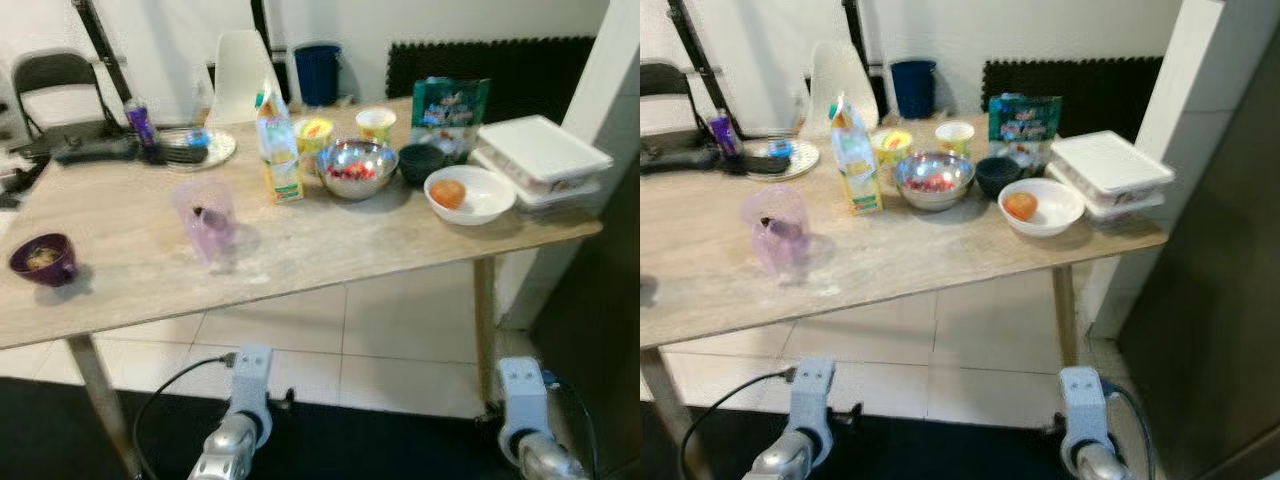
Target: Restocking fridge
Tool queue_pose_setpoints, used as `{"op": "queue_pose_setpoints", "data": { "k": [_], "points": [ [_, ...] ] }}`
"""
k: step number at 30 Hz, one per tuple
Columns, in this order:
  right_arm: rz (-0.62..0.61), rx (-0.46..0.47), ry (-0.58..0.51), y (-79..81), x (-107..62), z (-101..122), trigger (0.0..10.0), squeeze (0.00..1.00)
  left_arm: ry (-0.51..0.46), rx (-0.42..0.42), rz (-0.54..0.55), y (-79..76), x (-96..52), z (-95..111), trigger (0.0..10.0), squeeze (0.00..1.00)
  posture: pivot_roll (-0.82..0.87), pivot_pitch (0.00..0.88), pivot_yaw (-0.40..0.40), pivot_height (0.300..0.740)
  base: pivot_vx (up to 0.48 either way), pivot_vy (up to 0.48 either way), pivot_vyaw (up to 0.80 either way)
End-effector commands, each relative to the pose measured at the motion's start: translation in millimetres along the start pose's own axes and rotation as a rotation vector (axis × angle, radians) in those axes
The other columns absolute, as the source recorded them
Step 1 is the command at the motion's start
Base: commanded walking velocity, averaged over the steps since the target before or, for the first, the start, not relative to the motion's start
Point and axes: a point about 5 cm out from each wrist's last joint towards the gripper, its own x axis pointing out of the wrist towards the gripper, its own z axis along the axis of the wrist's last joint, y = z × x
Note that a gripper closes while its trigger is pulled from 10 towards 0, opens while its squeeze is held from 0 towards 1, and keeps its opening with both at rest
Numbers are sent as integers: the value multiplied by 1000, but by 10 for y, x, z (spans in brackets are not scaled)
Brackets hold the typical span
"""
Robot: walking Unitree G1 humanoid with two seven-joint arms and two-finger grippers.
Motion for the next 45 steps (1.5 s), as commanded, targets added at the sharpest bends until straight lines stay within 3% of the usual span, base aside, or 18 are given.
{"op": "queue_pose_setpoints", "data": {
  "k": [1, 9, 12, 22, 24, 45],
  "points": [
    [8, 15, 10, 47, -6, -45, 10000, 0, 37, -7, 16, 52, -34, -112, 10000, 0, -76, 78, 48, 740, 251, 0, 0],
    [39, 9, 35, 41, -24, -103, 10000, 0, 28, 37, 42, 71, -51, -155, 10000, 0, -78, 78, 49, 740, 153, 0, 0],
    [65, -28, 76, 49, -46, -187, 10000, 0, 73, 46, 62, 90, -77, -275, 10000, 0, -78, 79, 48, 740, 0, 0, 0],
    [91, -62, 75, 87, -63, -222, 10000, 0, 80, 32, 81, 110, -109, -351, 10000, 0, -78, 81, 45, 740, 0, 0, 0],
    [118, -100, 64, 140, -55, -205, 10000, 0, 73, 31, 76, 92, -100, -334, 10000, 0, -78, 82, 46, 740, 0, 0, 800],
    [123, -108, 68, 169, -68, -240, 10000, 0, 72, 29, 69, 87, -100, -341, 10000, 0, -81, 84, 50, 740, 0, 0, 800]
  ]
}}
